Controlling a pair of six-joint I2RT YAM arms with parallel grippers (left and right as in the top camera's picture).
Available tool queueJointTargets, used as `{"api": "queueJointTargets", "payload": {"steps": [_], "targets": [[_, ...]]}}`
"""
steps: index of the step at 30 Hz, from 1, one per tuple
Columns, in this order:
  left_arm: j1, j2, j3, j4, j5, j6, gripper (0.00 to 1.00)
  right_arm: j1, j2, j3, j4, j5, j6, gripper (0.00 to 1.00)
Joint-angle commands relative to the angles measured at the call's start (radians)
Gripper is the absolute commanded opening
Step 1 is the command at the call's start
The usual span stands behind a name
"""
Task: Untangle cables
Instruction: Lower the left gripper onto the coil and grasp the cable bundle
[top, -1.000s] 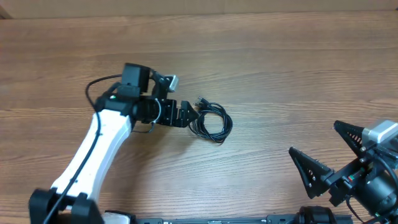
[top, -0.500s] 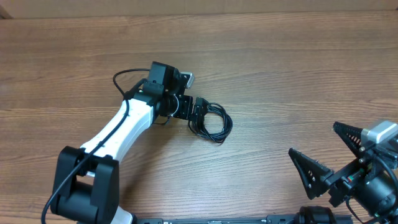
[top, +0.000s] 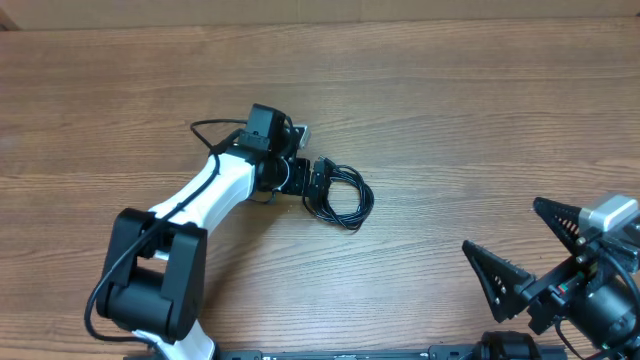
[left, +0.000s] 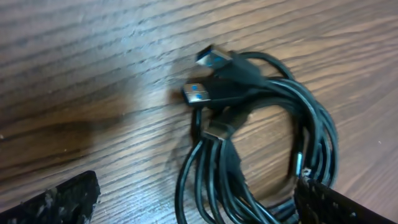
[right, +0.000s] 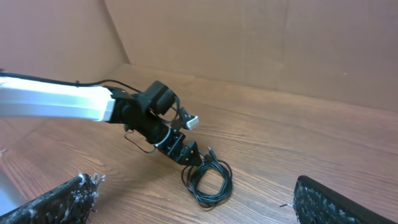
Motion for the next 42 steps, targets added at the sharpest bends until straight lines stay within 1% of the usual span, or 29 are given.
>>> {"api": "queueJointTargets", "payload": {"steps": [1,4,5,7,9,10,12,15,17,18,20,21,22,23,27,28,29,30,42], "targets": [[-0.008,0.036,0.002,0.004,0.006,-0.050,1.00,-0.004,0.008,0.004,-0.002,-0.021,0.003,1.00],[-0.019,0.054,0.002,0.005,0.018,-0.053,1.00,-0.004,0.008,0.004,-0.002,-0.021,0.003,1.00],[-0.022,0.055,0.002,0.005,0.028,-0.052,0.97,-0.004,0.008,0.004,-0.002,-0.021,0.003,1.00],[-0.034,0.056,0.002,0.013,0.045,-0.052,0.82,-0.004,0.008,0.004,-0.002,-0.021,0.003,1.00],[-0.048,0.056,0.002,0.033,0.059,-0.053,0.59,-0.004,0.008,0.004,-0.002,-0.021,0.003,1.00],[-0.056,0.056,0.002,0.041,0.059,-0.052,0.57,-0.004,0.008,0.004,-0.002,-0.021,0.003,1.00],[-0.076,0.056,0.002,0.057,0.058,-0.052,0.63,-0.005,0.008,0.004,-0.002,-0.021,0.003,1.00],[-0.106,0.056,0.002,0.071,0.046,-0.052,0.66,-0.004,0.008,0.004,-0.002,-0.021,0.003,1.00],[-0.125,0.056,0.002,0.077,0.037,-0.049,0.61,-0.005,0.008,0.004,-0.002,-0.021,0.003,1.00],[-0.130,0.056,0.002,0.079,0.031,-0.049,0.56,-0.004,0.008,0.004,-0.002,-0.021,0.003,1.00],[-0.137,0.056,0.002,0.079,0.014,-0.049,0.35,-0.004,0.008,0.004,-0.002,-0.021,0.003,1.00],[-0.138,0.056,0.002,0.079,0.007,-0.049,0.18,-0.004,0.008,0.004,-0.002,-0.021,0.003,1.00],[-0.138,0.056,0.002,0.078,0.000,-0.050,0.05,-0.004,0.008,0.004,-0.002,-0.021,0.003,1.00],[-0.137,0.056,0.002,0.078,0.000,-0.050,0.04,-0.004,0.008,0.004,-0.002,-0.021,0.003,1.00],[-0.138,0.056,0.002,0.077,0.000,-0.050,0.05,-0.004,0.008,0.004,-0.002,-0.021,0.003,1.00],[-0.137,0.056,0.002,0.076,0.000,-0.050,0.32,-0.004,0.008,0.004,-0.002,-0.021,0.003,1.00],[-0.138,0.056,0.002,0.071,0.000,-0.050,0.80,-0.004,0.008,0.004,-0.002,-0.021,0.003,1.00],[-0.138,0.056,0.002,0.070,0.001,-0.050,1.00,-0.004,0.008,0.004,-0.002,-0.021,0.003,1.00],[-0.151,0.056,0.002,0.026,0.002,-0.053,1.00,-0.004,0.008,0.004,-0.001,-0.021,0.003,1.00]]}}
